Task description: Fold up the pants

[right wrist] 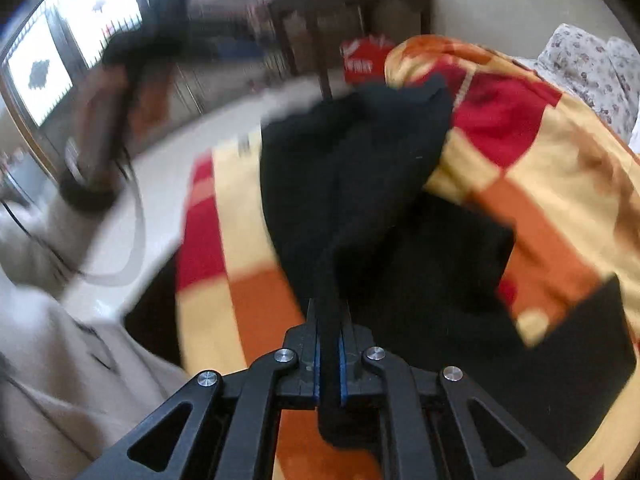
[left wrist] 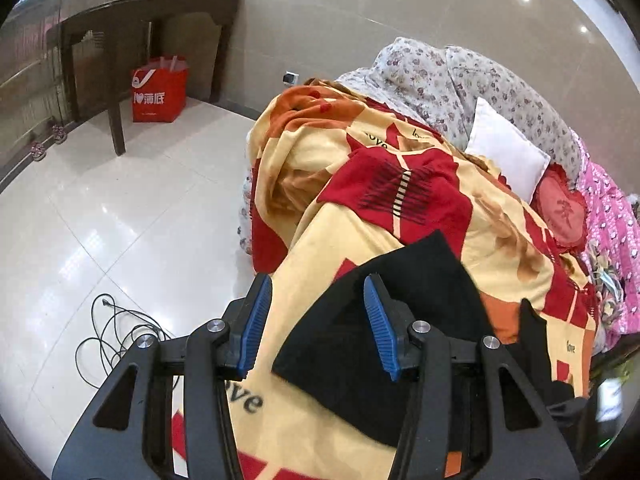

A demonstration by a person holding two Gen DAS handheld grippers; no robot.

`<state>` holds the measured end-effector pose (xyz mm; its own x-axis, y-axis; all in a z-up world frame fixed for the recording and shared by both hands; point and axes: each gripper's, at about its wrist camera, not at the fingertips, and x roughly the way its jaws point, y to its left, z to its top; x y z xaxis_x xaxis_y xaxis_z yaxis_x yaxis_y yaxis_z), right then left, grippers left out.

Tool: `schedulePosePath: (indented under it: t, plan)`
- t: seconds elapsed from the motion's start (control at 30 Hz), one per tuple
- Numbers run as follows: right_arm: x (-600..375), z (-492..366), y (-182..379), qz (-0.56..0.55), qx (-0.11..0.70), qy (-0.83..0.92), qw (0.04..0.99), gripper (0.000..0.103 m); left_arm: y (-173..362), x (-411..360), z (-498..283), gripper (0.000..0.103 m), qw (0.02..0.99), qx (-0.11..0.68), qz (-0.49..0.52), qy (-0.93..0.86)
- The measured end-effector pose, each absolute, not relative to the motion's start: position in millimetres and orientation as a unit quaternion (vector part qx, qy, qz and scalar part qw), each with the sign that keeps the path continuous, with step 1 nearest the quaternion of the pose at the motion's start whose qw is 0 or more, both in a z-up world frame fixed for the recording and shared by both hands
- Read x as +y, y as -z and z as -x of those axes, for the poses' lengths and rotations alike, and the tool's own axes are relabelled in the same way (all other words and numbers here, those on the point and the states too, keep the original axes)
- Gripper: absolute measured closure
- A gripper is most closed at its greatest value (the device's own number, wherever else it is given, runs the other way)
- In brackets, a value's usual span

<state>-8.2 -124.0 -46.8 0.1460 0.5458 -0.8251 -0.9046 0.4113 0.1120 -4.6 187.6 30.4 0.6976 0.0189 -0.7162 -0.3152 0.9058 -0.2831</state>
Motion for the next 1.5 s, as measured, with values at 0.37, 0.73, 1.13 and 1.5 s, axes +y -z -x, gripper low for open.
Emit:
schedulePosePath:
  t: [0.37, 0.73, 1.13, 1.5]
  plan:
    - [-104, -80, 8, 0.02, 0.43, -0.438, 0.789, 0.05, -2, 147, -12, 0.056, 0.889, 0.43, 0.148, -0.05]
    - [-56, -146, 49, -0.055, 0.498, -0.421, 0.756, 0.087, 62, 154, -58, 0.056, 0.86, 0.487, 0.132, -0.076]
    - [17, -35, 36, 0.07, 0.454, -0.53, 0.712, 0.091, -4, 228, 19, 0.054, 0.883, 0.403, 0.201, -0.132]
    - [-100, -39, 6, 0.001, 0.443, -0.44, 0.781, 0.066, -29, 170, 24, 0.054, 0.909, 0.383, 0.155, -0.06]
